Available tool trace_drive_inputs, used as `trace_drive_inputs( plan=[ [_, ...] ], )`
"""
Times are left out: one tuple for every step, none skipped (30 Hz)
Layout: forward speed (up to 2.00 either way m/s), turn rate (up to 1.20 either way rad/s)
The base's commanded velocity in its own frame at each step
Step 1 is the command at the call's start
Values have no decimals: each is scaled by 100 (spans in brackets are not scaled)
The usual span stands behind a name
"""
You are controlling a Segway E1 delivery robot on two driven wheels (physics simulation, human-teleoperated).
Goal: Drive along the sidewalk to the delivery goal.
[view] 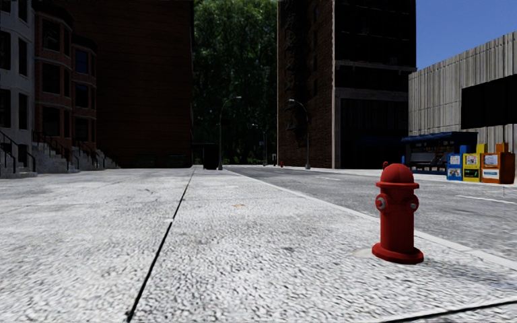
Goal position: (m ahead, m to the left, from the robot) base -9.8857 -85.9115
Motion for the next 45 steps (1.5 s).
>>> trace_drive_inputs(
  plan=[
    [0, -88],
    [0, -88],
    [0, -88],
    [0, -88],
    [0, -88],
    [0, -88],
    [0, -88],
    [0, -88],
    [0, -88],
    [0, -88],
    [0, -88],
    [0, -88],
    [0, -88],
    [0, -88],
    [0, -88],
    [0, -88],
    [0, -88],
    [0, -88],
    [0, -88],
    [0, -88],
    [0, -88],
    [0, -88],
    [0, -88],
    [0, -88],
    [0, -88],
    [0, -88],
    [0, -88],
    [0, -88],
    [0, -88],
    [0, -88],
    [0, -88],
    [0, -88],
    [0, -88],
    [0, -88],
    [0, -88],
    [0, -88],
    [0, -88],
    [0, -88],
    [0, -88],
    [0, -88],
    [0, -88],
    [0, -88],
    [0, -88],
    [0, -88],
    [0, -88]
  ],
)
